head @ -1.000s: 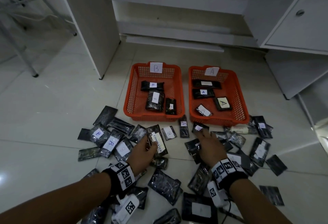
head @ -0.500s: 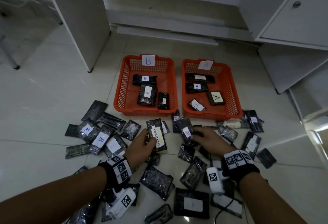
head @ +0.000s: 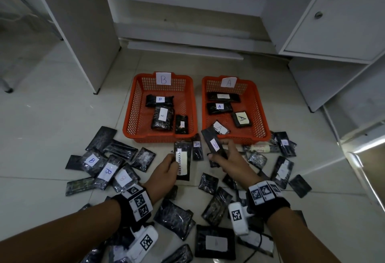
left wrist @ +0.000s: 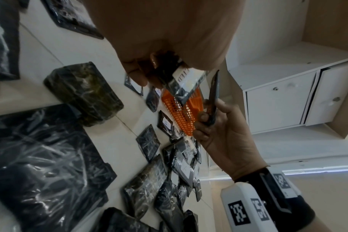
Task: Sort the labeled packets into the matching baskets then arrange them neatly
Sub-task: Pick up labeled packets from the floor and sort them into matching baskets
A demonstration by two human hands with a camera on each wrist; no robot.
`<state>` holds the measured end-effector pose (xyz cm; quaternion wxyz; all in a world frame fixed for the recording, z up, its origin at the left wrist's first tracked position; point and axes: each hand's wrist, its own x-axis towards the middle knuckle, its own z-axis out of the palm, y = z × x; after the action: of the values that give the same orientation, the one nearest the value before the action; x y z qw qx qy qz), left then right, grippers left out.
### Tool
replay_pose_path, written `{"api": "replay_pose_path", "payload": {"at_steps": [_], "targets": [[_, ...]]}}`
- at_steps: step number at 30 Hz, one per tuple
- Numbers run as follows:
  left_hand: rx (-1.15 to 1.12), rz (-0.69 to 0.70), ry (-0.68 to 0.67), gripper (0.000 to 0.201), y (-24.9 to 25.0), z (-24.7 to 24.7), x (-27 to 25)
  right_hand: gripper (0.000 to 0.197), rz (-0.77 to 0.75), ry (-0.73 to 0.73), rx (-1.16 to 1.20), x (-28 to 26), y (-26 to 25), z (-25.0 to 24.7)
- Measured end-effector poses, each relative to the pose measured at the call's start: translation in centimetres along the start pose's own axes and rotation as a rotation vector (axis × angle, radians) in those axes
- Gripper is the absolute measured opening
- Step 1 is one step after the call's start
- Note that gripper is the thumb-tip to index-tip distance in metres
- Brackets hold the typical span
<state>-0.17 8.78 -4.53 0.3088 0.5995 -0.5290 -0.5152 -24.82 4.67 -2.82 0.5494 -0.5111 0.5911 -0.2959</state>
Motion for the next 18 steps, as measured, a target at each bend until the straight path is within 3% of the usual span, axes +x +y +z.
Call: {"api": "replay_pose_path", "payload": {"at_steps": [2,3,6,8,11,15,17,18], "targets": [[-0.040,-0.003,0.005,0.022,0.4,0.1,-0.3,0.051,-0.016,-0.019,-0.034,-0.1,0.2,0.0],[-0.054,-0.004,0.013,0.028,0.6,0.1,-0.4,0.048,-0.026,-0.025,-0.047,-0.1,0.2,0.0],[-0.118,-0.075,0.008,0.049,1.4,0.2,-0.6,0.017,0.034,-0.018,0.112,0.2,-0.4,0.6],[-0.168,-0.133,0.001,0.040,2.3,0.3,-0.8,0.032,0.129,-0.014,0.252,0.7,-0.4,0.5],[-0.168,-0.094,-0.049,0.021,3.3,0.4,-1.2,0.049,0.146,-0.056,0.350,0.6,-0.2,0.1],[-0.128,-0.049,-0.041,0.020,3.8,0.8,-1.2,0.037,0.105,0.022,0.404,0.4,-0.5,-0.3],[-0.186,-0.108,-0.034,0.012,4.0,0.9,-0.4,0.034,0.063,0.033,0.420,0.4,-0.7,-0.5],[-0.236,-0.151,-0.036,0.020,3.8,0.9,0.4,0.032,0.039,0.031,0.426,0.3,-0.7,-0.7]]}}
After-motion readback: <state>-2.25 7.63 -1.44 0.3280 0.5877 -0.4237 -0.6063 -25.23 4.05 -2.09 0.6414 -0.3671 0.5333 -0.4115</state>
